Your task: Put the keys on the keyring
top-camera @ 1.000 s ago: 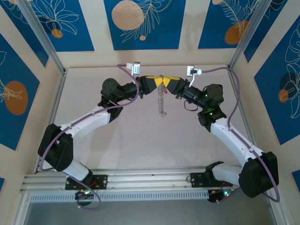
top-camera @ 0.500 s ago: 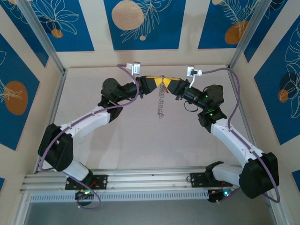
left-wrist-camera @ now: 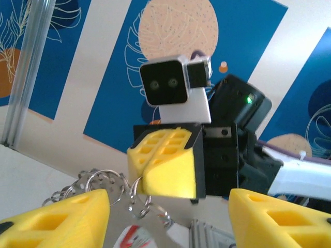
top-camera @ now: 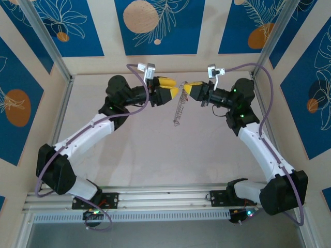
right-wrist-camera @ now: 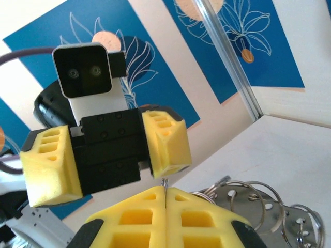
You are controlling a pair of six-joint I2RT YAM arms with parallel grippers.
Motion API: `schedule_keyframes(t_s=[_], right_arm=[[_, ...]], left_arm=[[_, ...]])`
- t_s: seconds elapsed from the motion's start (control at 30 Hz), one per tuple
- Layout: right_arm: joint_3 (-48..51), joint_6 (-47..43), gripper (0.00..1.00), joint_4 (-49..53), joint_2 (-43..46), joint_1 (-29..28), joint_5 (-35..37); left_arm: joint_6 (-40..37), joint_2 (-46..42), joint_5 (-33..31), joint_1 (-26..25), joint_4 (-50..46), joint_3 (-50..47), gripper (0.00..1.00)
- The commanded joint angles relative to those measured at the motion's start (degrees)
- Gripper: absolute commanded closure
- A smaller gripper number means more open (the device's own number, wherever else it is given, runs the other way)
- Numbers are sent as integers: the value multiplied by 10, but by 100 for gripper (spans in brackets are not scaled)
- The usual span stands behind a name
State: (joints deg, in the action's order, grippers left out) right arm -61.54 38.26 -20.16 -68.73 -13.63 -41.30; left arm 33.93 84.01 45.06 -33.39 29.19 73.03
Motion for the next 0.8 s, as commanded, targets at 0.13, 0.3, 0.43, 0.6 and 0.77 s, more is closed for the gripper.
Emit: schedule_keyframes(t_s=[0.13, 0.3, 0.43, 0.6, 0.77], right_arm=[[-101, -109, 100, 150, -43, 24, -132], [-146, -153, 100, 217, -73, 29, -164], [-170, -172, 100, 246, -93, 27, -176], [-182, -183, 100, 261, -107, 21, -180], [-180, -187, 100, 261, -111, 16, -177]], left_arm=[[-152, 7, 83, 30, -209, 95, 37], [-225, 33, 119, 42, -321, 161, 42], [-284, 59, 140, 43, -412, 214, 48], [-310, 86, 156, 43, -457, 254, 59], [-311, 108, 164, 43, -468, 277, 61]])
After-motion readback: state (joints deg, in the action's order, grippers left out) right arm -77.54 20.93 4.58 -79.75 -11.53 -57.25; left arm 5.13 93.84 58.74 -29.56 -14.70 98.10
